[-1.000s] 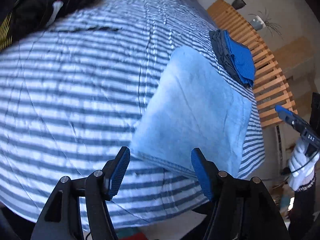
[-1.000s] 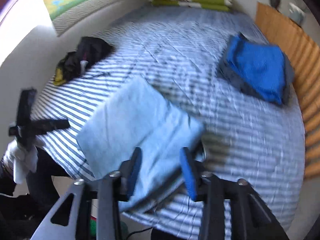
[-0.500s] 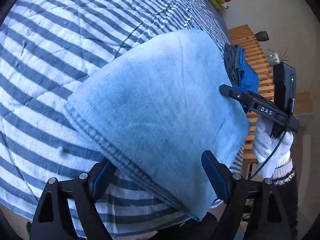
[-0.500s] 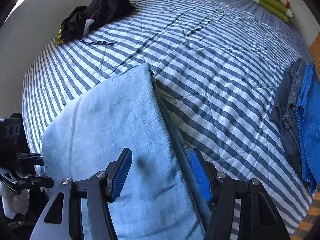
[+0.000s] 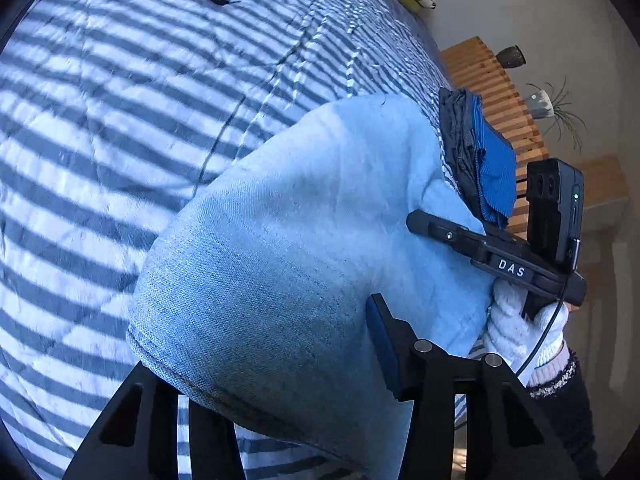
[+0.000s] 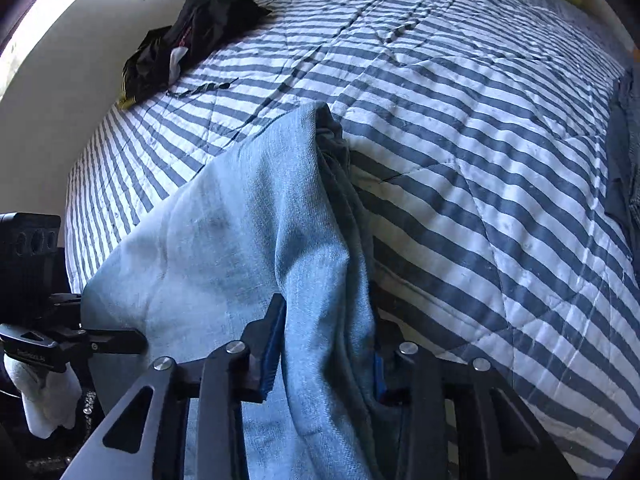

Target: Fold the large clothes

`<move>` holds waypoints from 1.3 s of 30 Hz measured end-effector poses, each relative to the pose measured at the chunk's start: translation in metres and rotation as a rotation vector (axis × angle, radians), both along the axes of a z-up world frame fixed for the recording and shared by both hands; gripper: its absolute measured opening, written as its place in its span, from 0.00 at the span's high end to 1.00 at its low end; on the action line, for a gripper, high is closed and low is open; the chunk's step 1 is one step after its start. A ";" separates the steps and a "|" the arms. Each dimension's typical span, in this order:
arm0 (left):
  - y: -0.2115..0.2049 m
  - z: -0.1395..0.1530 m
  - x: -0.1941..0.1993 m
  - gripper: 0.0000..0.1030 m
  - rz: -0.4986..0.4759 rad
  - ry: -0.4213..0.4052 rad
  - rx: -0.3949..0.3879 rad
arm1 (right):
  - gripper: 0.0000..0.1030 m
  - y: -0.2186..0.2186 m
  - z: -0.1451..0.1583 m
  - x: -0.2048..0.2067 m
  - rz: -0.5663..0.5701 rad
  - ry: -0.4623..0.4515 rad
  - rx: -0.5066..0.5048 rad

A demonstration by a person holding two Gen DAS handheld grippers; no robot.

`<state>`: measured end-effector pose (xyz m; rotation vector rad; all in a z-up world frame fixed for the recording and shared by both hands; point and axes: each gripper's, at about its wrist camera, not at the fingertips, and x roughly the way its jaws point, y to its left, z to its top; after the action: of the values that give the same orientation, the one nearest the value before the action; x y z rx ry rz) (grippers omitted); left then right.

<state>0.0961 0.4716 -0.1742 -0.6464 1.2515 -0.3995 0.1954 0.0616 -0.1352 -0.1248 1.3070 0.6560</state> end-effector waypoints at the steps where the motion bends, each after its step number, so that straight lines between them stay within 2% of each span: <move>1: -0.001 0.007 0.007 0.54 -0.020 -0.027 0.023 | 0.74 -0.003 0.003 -0.002 -0.016 -0.008 0.003; 4: -0.003 0.033 0.036 0.60 -0.070 -0.116 0.075 | 0.76 -0.017 0.014 -0.005 -0.092 -0.023 0.015; 7: -0.001 0.047 0.081 0.63 -0.085 -0.148 0.055 | 0.77 -0.043 0.023 -0.003 -0.219 -0.013 0.034; 9: -0.006 0.046 0.107 0.63 -0.127 -0.152 0.095 | 0.75 -0.056 0.023 0.001 -0.278 -0.008 0.029; 11: -0.011 0.039 0.126 0.55 -0.165 -0.096 0.109 | 0.69 -0.066 0.019 0.007 -0.293 0.031 0.000; 12: -0.011 0.037 0.128 0.45 -0.174 -0.069 0.114 | 0.66 -0.073 0.019 0.008 -0.303 0.037 -0.006; 13: -0.007 0.038 0.124 0.36 -0.173 -0.075 0.111 | 0.59 -0.077 0.020 0.007 -0.302 0.033 0.002; 14: -0.004 0.039 0.118 0.30 -0.169 -0.096 0.121 | 0.56 -0.081 0.022 0.005 -0.309 0.022 0.013; 15: -0.001 0.042 0.109 0.19 -0.171 -0.118 0.140 | 0.54 -0.087 0.024 0.002 -0.314 0.018 0.030; 16: -0.003 0.042 0.100 0.12 -0.176 -0.122 0.148 | 0.49 -0.088 0.025 0.001 -0.312 0.023 0.040; 18: -0.009 0.033 0.084 0.12 -0.187 -0.091 0.118 | 0.44 -0.088 0.020 -0.004 -0.301 0.042 0.049; 22: -0.020 0.012 0.065 0.12 -0.184 -0.049 0.128 | 0.37 -0.078 0.001 -0.012 -0.260 0.097 0.050; 24: -0.028 -0.004 0.060 0.13 -0.190 -0.009 0.093 | 0.36 -0.071 -0.007 -0.015 -0.253 0.115 0.076; 26: -0.032 -0.006 0.055 0.14 -0.172 -0.057 0.080 | 0.35 -0.068 -0.014 -0.020 -0.275 0.122 0.105; 27: -0.037 -0.008 0.054 0.15 -0.182 -0.050 0.075 | 0.39 -0.066 -0.013 -0.023 -0.272 0.103 0.100; 29: -0.044 -0.007 0.054 0.16 -0.186 -0.060 0.065 | 0.57 -0.063 -0.014 -0.026 -0.280 0.104 0.119; 31: -0.048 -0.004 0.054 0.30 -0.190 -0.062 0.052 | 0.65 -0.065 -0.014 -0.028 -0.317 0.101 0.151; 34: -0.051 0.005 0.055 0.44 -0.199 -0.064 0.029 | 0.69 -0.068 -0.007 -0.036 -0.354 0.066 0.159; 39: -0.072 0.042 0.062 0.55 -0.256 -0.139 -0.011 | 0.71 -0.075 0.021 -0.052 -0.394 -0.016 0.193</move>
<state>0.1577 0.4000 -0.1318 -0.4597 1.2023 -0.6529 0.1434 -0.0136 -0.1138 0.2789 1.2018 0.4377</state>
